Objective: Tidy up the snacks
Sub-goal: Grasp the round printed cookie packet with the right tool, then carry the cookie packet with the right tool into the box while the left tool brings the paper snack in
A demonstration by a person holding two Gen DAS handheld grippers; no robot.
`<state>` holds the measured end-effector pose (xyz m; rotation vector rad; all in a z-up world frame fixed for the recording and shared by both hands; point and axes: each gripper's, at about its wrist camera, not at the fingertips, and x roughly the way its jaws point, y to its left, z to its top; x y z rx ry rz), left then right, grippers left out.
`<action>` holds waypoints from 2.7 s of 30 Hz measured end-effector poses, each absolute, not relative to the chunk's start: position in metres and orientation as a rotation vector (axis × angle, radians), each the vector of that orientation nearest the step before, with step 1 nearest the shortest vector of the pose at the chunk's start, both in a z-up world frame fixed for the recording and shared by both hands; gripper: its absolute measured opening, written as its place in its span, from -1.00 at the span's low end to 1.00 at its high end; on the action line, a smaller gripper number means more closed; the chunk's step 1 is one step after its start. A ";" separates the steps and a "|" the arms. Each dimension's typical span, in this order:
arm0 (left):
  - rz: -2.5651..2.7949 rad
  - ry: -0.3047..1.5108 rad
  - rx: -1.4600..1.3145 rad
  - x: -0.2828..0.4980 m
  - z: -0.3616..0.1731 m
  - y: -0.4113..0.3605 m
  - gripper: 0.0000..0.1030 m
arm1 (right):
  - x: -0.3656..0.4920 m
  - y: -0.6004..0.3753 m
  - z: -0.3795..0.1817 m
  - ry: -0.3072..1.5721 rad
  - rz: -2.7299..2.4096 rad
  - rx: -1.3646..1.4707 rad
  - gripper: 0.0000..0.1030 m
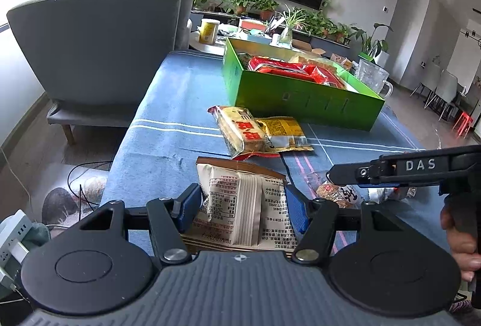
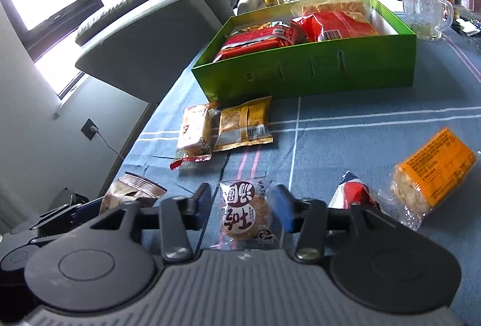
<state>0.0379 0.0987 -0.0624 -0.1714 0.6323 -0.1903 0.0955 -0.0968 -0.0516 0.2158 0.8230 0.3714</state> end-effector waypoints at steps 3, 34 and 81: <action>-0.187 0.632 -0.177 0.037 -0.062 0.100 0.12 | 0.097 -0.091 -0.055 0.836 0.366 0.182 0.55; -0.298 0.536 -0.147 0.091 -0.014 0.049 0.12 | 0.111 -0.118 -0.003 0.646 0.420 0.178 0.39; -0.214 0.566 -0.121 0.308 -0.013 0.020 0.12 | 0.260 -0.172 -0.018 0.626 0.321 0.398 0.39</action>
